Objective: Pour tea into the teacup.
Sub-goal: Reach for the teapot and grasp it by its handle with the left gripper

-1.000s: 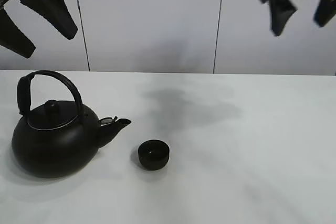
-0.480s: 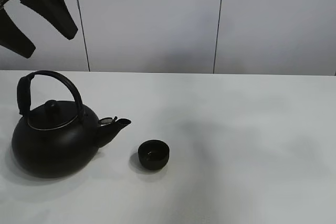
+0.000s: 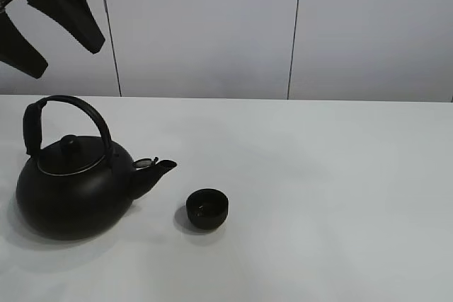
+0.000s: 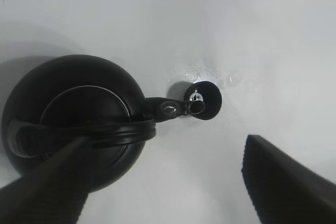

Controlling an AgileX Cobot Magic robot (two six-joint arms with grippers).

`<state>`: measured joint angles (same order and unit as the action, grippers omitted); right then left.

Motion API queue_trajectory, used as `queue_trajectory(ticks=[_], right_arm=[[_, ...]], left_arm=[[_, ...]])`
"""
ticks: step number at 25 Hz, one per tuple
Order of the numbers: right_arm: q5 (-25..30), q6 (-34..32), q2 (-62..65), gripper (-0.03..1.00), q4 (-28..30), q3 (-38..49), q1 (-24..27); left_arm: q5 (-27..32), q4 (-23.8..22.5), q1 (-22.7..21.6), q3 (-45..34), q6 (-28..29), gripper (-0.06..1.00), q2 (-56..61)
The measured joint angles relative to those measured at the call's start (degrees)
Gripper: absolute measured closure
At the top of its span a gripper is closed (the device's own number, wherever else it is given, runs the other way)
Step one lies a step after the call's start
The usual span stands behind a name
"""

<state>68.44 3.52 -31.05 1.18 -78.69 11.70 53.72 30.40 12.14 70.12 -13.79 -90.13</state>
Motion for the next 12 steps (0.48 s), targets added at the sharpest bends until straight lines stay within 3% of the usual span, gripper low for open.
queue_trajectory(ticks=[4, 12], right_arm=[[1.08, 2.41, 11.43, 0.42, -4.29, 11.93, 0.0], [-1.88, 4.05, 25.18, 0.42, -5.05, 37.67, -1.32]], left_arm=[[0.0, 0.0, 0.0, 0.0, 0.0, 0.38, 0.0], [0.0, 0.0, 0.0, 0.0, 0.0, 0.38, 0.0]])
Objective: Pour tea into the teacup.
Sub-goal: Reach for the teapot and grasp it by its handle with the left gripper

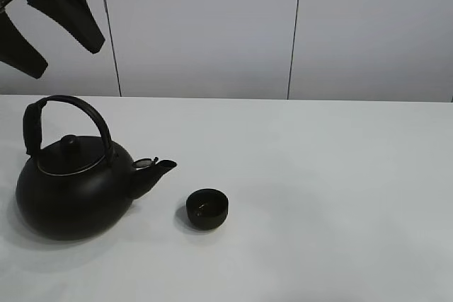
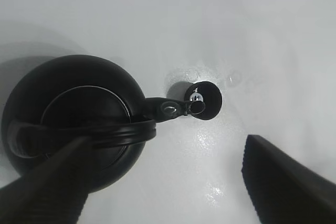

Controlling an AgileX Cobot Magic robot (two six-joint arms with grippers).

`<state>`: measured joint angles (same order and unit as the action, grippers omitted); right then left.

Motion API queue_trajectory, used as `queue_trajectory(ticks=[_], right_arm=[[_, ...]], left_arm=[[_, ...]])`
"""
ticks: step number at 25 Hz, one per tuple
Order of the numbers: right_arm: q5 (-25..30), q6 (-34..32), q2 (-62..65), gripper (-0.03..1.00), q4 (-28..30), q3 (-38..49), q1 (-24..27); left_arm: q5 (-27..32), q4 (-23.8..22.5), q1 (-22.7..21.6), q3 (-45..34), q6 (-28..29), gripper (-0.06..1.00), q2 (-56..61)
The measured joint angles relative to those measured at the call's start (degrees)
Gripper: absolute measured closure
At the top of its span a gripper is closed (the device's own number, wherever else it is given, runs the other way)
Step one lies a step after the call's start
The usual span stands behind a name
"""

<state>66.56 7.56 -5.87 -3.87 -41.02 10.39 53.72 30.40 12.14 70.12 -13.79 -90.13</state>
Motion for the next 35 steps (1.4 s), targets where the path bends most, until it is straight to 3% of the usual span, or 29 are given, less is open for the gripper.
queue_trajectory(ticks=[8, 18, 28, 35], right_arm=[[-3.15, -0.22, 1.19, 0.42, 0.59, 13.59, -4.26], [-4.16, -0.39, 2.07, 0.42, 1.45, 13.99, -7.82], [-4.26, -2.74, 3.61, 0.42, 2.54, 13.99, -7.97], [-4.5, -4.08, 3.61, 0.42, 2.92, 13.99, -7.97]], left_arm=[[0.0, 0.0, 0.0, 0.0, 0.0, 0.38, 0.0], [0.0, 0.0, 0.0, 0.0, 0.0, 0.38, 0.0], [-0.25, 0.0, 0.0, 0.0, 0.0, 0.38, 0.0], [-7.78, 0.33, 0.12, 0.23, -1.33, 0.38, 0.41]])
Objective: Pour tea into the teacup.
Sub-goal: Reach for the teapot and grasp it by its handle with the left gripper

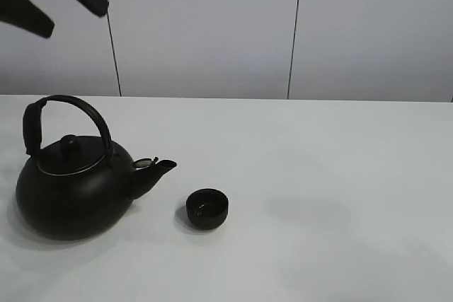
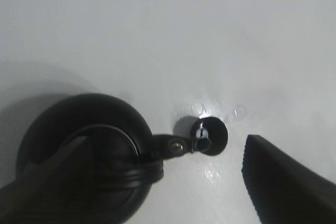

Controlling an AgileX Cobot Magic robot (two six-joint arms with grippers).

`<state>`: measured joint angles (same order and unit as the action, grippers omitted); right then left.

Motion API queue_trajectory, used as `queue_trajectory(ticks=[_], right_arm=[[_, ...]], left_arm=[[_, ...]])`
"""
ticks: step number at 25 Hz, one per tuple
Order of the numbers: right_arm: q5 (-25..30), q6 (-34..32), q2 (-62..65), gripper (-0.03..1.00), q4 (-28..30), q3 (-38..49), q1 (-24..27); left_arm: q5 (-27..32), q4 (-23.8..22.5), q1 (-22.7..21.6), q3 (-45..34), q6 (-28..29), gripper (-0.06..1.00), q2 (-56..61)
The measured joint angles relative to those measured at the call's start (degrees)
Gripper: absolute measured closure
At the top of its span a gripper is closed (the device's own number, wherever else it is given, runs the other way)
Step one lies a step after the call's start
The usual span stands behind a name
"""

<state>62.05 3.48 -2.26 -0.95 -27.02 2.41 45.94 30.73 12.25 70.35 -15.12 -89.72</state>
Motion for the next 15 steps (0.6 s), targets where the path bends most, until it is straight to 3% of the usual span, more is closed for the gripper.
queue_trajectory(ticks=[5, 10, 15], right_arm=[[-0.05, -0.18, 0.0, 0.42, 0.0, 0.0, 0.0], [-0.05, -0.21, 0.0, 0.42, 0.0, 0.0, 0.0], [-0.05, -0.21, 0.0, 0.42, 0.0, 0.0, 0.0]], left_arm=[[-10.95, 1.32, 1.93, 0.0, -8.4, 0.38, 7.84], [-14.75, 1.83, 2.34, -0.93, -14.85, 0.38, 18.12], [-24.54, 1.88, 2.34, -11.02, -16.84, 0.38, 29.97]])
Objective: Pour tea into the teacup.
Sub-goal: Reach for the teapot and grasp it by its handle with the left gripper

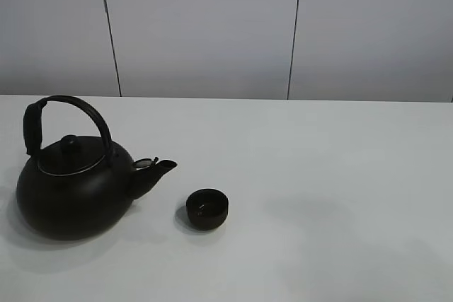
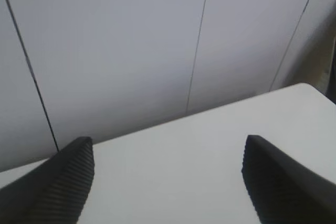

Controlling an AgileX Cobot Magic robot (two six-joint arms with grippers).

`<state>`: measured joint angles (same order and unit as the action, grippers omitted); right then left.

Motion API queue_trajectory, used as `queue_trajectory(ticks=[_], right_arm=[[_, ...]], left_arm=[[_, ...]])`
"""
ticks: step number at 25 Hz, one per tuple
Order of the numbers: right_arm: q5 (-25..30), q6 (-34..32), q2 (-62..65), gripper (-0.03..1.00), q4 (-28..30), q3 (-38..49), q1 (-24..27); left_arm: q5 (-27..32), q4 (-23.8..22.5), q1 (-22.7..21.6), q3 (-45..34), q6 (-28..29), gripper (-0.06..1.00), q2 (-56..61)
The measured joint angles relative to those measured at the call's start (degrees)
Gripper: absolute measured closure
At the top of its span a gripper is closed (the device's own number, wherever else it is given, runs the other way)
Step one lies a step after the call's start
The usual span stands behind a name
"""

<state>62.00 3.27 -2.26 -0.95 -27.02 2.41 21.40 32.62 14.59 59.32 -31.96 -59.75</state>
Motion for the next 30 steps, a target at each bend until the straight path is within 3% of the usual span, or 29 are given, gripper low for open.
queue_trajectory(ticks=[4, 6, 12, 15, 21, 26, 30], right_arm=[[0.0, 0.0, 0.0, 0.42, 0.0, 0.0, 0.0], [-0.08, 0.0, 0.0, 0.42, 0.0, 0.0, 0.0], [-0.08, 0.0, 0.0, 0.42, 0.0, 0.0, 0.0], [-0.08, 0.0, 0.0, 0.42, 0.0, 0.0, 0.0], [-0.08, 0.0, 0.0, 0.42, 0.0, 0.0, 0.0], [-0.08, 0.0, 0.0, 0.42, 0.0, 0.0, 0.0], [-0.08, 0.0, 0.0, 0.42, 0.0, 0.0, 0.0]], left_arm=[[-10.87, -0.4, 0.0, -11.42, -0.3, 0.38, 8.88], [-15.38, -3.86, 0.0, -17.61, 1.16, 0.38, 12.12], [-24.18, -19.65, 0.0, -34.4, 18.35, 0.38, 14.58], [-29.58, -25.01, 0.0, -39.36, 24.12, 0.38, 11.86], [-41.52, -30.15, 0.0, -42.23, 29.47, 0.41, -0.15], [-49.55, -31.72, 0.0, -42.3, 31.29, 0.46, -10.98], [-54.44, -36.78, -0.83, -42.3, 33.21, 0.47, -16.4]])
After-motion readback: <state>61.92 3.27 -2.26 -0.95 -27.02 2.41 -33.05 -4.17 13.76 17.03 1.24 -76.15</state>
